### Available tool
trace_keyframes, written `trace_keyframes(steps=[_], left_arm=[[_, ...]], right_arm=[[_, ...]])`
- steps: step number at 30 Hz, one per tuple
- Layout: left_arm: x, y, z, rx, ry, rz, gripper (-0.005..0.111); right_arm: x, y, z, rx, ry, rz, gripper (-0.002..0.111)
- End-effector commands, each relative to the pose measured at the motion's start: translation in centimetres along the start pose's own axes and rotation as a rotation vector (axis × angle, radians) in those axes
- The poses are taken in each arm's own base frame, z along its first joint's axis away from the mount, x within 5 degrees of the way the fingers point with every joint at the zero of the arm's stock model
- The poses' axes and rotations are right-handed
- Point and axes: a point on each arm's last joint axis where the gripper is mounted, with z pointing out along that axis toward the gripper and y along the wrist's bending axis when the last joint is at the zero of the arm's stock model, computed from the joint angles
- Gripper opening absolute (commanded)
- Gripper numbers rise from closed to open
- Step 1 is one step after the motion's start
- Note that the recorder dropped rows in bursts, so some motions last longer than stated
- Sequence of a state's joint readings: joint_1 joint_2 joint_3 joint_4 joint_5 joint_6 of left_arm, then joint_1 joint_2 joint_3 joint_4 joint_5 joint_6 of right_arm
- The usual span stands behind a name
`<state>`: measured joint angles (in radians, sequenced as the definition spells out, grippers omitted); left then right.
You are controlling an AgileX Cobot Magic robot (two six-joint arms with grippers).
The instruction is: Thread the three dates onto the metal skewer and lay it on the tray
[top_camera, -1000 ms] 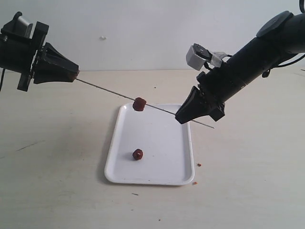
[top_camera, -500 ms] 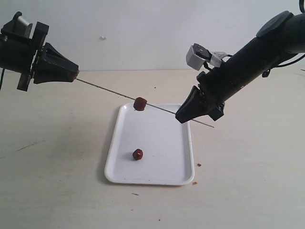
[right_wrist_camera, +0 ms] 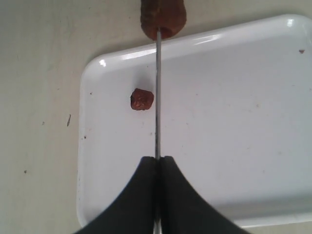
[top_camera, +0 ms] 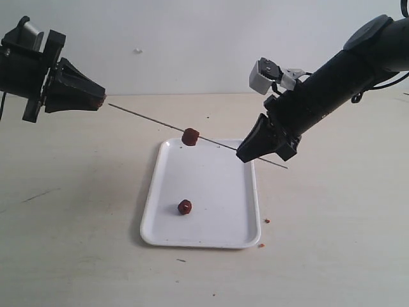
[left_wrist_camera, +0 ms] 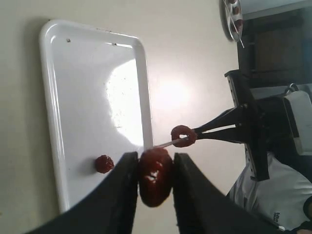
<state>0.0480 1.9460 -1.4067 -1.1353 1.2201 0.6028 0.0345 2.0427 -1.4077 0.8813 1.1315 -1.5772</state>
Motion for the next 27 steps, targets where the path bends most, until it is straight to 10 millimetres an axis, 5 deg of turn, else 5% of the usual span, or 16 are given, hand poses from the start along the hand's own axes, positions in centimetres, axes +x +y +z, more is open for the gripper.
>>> trace_keyframes(steps=[1, 17, 27], left_arm=[[0.0, -0.5, -0.2, 0.003, -0.005, 0.016, 0.027], [0.9, -2.7, 3.1, 0.010, 0.061, 0.071, 0.027], [0.8, -1.1, 4.3, 0.010, 0.075, 0.026, 0.027]], right_arm=[[-0.4, 0.0, -0.1, -0.002, -0.024, 0.002, 0.000], [-0.7, 0.3, -0.1, -0.039, -0.066, -0.006, 0.000], [-0.9, 0.4, -0.1, -0.046, -0.086, -0.006, 0.000]])
